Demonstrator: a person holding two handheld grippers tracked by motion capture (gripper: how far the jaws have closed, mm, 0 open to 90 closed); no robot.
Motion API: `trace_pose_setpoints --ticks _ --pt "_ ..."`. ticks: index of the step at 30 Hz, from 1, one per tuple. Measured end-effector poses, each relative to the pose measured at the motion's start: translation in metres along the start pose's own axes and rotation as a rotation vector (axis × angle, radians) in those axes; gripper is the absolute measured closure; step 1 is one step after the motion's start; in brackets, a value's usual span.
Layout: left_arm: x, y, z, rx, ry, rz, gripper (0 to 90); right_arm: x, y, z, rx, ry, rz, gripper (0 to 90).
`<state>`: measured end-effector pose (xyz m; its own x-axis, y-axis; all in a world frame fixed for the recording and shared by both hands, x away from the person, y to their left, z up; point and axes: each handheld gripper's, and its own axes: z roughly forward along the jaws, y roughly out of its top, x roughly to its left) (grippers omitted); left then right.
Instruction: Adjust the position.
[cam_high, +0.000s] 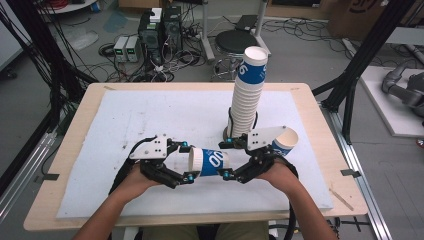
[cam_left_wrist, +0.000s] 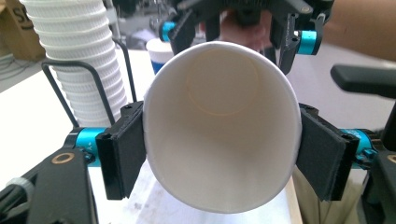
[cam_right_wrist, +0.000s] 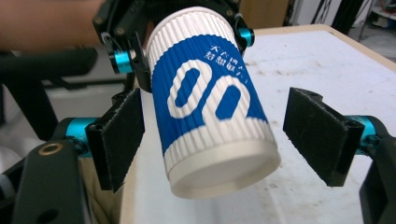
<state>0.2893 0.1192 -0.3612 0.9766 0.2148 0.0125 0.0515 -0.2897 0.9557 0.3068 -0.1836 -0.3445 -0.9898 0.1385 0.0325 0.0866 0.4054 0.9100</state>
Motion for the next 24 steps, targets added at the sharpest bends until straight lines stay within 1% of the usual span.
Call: trace_pose_setpoints --ticks 2,3,4,8,12,17,20,22,24 --pt "0.000 0.004 -0.001 0.029 0.004 0.008 24.5 0.001 0.004 0.002 0.034 -0.024 -0.040 20.9" --pt "0.001 0.006 -0.001 0.051 0.005 0.015 24.5 0.002 0.006 0.003 0.049 -0.035 -0.055 20.9" --pt "0.001 0.008 -0.002 0.062 0.008 0.018 24.5 0.003 0.009 0.005 0.075 -0.046 -0.075 20.9" --pt "0.002 0.016 -0.003 0.126 0.011 0.029 24.5 0.005 0.018 0.013 0.143 -0.049 -0.136 20.9" --pt "0.004 0.020 -0.002 0.171 0.007 0.029 24.5 0.006 0.023 0.019 0.203 -0.053 -0.179 20.9" --pt "0.008 0.022 -0.001 0.213 0.006 0.026 24.4 0.007 0.027 0.028 0.264 -0.051 -0.221 21.0" --pt "0.009 0.022 0.000 0.229 0.009 0.022 24.5 0.007 0.029 0.032 0.294 -0.050 -0.233 21.0" --pt "0.009 0.022 0.001 0.240 0.008 0.027 24.5 0.007 0.030 0.034 0.310 -0.048 -0.244 21.0" --pt "0.009 0.023 0.001 0.250 0.008 0.029 24.5 0.008 0.031 0.036 0.327 -0.047 -0.244 21.1"
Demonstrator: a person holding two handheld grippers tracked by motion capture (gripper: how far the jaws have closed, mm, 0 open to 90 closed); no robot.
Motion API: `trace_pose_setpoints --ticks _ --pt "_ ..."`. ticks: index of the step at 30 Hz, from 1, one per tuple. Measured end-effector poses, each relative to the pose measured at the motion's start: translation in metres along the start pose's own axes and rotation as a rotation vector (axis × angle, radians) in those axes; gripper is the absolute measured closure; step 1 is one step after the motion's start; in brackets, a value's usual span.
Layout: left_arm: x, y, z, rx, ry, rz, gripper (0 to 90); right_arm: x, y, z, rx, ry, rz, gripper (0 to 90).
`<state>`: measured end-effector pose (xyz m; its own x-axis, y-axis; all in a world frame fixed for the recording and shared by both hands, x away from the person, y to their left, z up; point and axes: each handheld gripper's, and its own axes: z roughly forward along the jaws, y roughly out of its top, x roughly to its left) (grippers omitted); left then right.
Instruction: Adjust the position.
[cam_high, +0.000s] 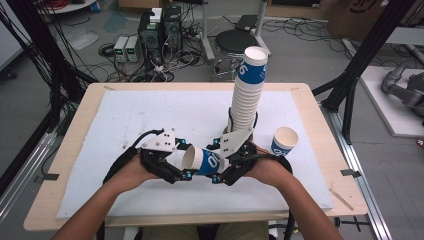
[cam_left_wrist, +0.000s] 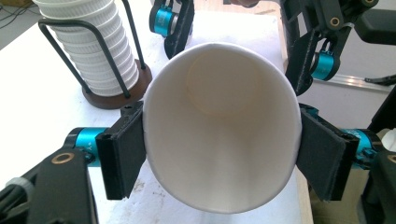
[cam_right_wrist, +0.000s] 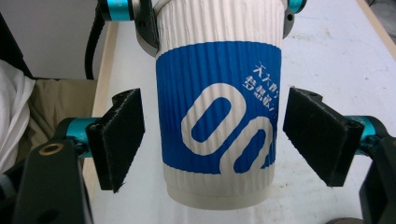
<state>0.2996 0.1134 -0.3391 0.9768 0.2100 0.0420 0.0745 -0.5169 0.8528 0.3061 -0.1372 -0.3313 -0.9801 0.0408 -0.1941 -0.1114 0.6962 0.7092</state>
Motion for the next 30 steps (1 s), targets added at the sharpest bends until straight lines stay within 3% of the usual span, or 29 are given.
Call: trace_pose_setpoints --ticks 16,25,30 --pt "-0.002 0.005 0.006 0.081 -0.001 0.016 24.5 0.002 0.007 0.018 0.128 0.000 -0.050 21.3" --pt "-0.002 0.007 0.011 0.105 -0.007 0.016 24.4 0.004 0.008 0.025 0.164 -0.008 -0.088 26.2" --pt "-0.003 0.007 0.014 0.107 0.004 0.008 22.2 0.004 0.007 0.027 0.175 -0.006 -0.080 26.4"
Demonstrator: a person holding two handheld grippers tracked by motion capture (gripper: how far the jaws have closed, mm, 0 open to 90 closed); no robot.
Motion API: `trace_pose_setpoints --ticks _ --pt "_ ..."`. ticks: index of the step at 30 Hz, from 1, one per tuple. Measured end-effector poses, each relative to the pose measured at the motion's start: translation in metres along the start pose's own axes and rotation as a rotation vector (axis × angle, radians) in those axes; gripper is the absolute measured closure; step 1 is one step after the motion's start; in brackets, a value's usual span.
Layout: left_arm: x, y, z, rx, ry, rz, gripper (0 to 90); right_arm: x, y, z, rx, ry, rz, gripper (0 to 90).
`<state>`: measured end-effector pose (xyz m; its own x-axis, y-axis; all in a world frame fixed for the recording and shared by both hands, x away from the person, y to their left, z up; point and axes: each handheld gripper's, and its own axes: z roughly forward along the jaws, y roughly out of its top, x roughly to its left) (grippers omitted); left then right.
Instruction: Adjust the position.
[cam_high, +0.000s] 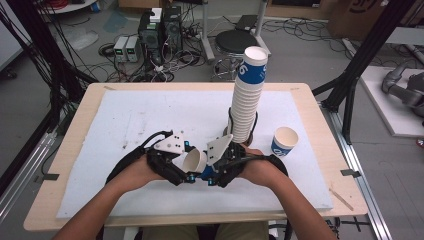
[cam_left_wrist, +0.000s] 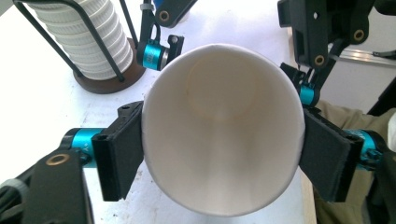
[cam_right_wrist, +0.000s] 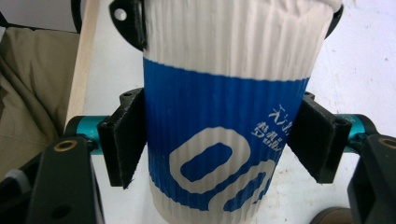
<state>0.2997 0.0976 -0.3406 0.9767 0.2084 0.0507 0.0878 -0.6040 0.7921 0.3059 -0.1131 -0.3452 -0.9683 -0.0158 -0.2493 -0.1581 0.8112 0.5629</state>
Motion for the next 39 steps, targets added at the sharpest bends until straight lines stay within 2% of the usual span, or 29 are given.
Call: trace_pose_setpoints --ticks 3,7,13,18,20,26,29,34,39 --pt "-0.001 -0.002 0.002 -0.010 0.002 -0.012 21.5 0.000 -0.001 0.002 0.003 -0.001 0.007 26.9" --pt "-0.001 -0.007 0.004 -0.053 0.003 -0.030 19.9 0.002 -0.006 0.004 -0.013 -0.001 0.031 27.5" --pt "0.000 -0.014 -0.001 -0.190 -0.011 -0.056 18.6 0.002 -0.014 0.000 -0.076 0.011 0.072 27.6" --pt "0.002 -0.020 -0.011 -0.321 -0.015 -0.085 16.9 0.002 -0.026 -0.005 -0.124 -0.011 0.100 27.7" --pt "0.003 -0.022 -0.016 -0.363 -0.004 -0.097 16.8 0.003 -0.033 -0.006 -0.158 -0.016 0.124 27.7" --pt "0.005 -0.033 -0.023 -0.413 0.054 -0.132 16.7 0.004 -0.053 -0.009 -0.243 -0.040 0.204 27.6" --pt "0.006 -0.041 -0.024 -0.452 0.098 -0.158 16.7 0.005 -0.062 -0.012 -0.280 -0.062 0.232 27.5" --pt "0.007 -0.060 -0.019 -0.487 0.169 -0.218 16.6 0.008 -0.076 -0.015 -0.345 -0.104 0.286 27.4" --pt "0.008 -0.074 -0.017 -0.513 0.214 -0.258 16.7 0.013 -0.086 -0.016 -0.379 -0.133 0.309 27.1"
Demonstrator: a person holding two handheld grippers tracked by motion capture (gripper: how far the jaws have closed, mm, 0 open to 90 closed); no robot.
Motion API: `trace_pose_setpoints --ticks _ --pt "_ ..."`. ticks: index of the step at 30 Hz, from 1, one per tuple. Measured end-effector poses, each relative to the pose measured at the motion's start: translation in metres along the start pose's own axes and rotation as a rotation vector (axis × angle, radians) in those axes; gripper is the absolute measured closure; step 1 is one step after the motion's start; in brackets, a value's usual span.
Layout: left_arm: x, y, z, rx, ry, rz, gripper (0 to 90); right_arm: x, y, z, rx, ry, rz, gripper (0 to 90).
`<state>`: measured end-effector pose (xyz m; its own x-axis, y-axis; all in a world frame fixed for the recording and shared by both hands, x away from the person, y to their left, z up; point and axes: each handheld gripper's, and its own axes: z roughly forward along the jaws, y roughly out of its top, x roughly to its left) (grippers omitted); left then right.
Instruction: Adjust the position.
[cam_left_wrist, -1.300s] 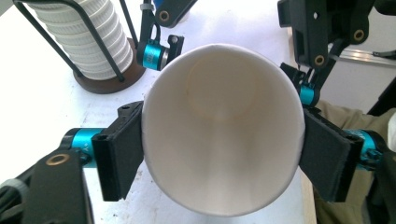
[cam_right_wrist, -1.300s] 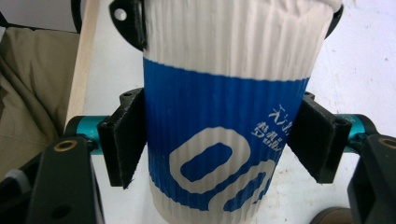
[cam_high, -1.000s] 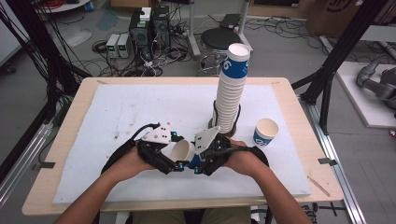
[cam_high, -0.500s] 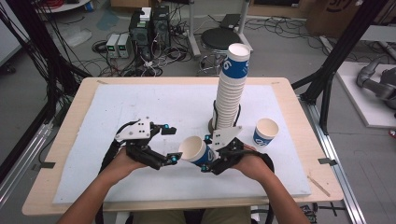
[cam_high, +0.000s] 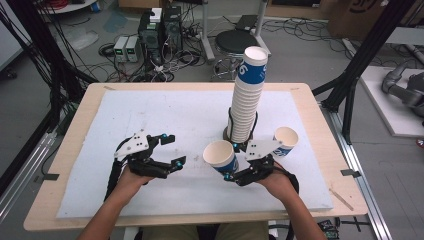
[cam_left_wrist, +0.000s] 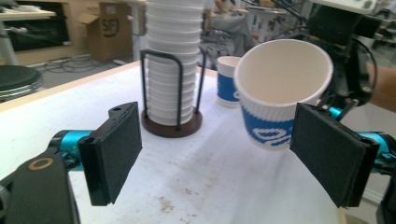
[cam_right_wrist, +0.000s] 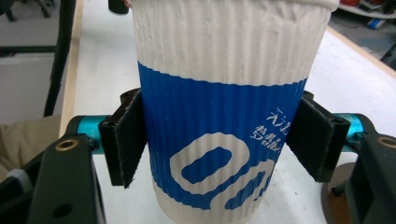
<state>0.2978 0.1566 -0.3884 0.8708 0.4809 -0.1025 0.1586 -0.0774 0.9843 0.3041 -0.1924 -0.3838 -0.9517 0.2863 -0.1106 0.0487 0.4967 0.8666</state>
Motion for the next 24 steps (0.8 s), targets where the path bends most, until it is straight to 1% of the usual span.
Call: trace_pose_setpoints --ticks 2,4,5,9,12,16,17,19,22,24 --pt "0.002 -0.004 -0.002 -0.010 0.021 -0.006 16.7 0.000 -0.003 -0.002 -0.025 -0.012 0.018 27.0" --pt "0.004 -0.008 -0.004 -0.017 0.042 -0.012 16.7 0.000 -0.006 -0.003 -0.048 -0.026 0.025 27.0" --pt "0.005 -0.010 -0.005 -0.015 0.049 -0.013 16.7 0.000 -0.007 -0.003 -0.060 -0.032 0.034 26.9" --pt "0.008 -0.018 -0.008 -0.003 0.067 -0.032 16.6 0.000 -0.011 -0.004 -0.087 -0.060 0.047 26.8" --pt "0.010 -0.024 -0.013 0.002 0.084 -0.032 16.7 0.000 -0.013 -0.007 -0.102 -0.079 0.053 26.8" --pt "0.010 -0.030 -0.022 -0.021 0.100 -0.034 17.9 -0.001 -0.014 -0.012 -0.126 -0.098 0.056 26.8" --pt "0.010 -0.031 -0.024 -0.022 0.107 -0.026 17.9 -0.001 -0.015 -0.012 -0.131 -0.099 0.059 26.8" --pt "0.011 -0.032 -0.027 -0.034 0.111 -0.022 17.9 -0.001 -0.016 -0.013 -0.141 -0.108 0.064 26.8" --pt "0.013 -0.031 -0.032 -0.047 0.131 -0.016 17.9 -0.001 -0.015 -0.015 -0.156 -0.118 0.074 26.8" --pt "0.014 -0.031 -0.034 -0.052 0.143 -0.019 18.0 -0.001 -0.014 -0.015 -0.164 -0.122 0.071 26.8"
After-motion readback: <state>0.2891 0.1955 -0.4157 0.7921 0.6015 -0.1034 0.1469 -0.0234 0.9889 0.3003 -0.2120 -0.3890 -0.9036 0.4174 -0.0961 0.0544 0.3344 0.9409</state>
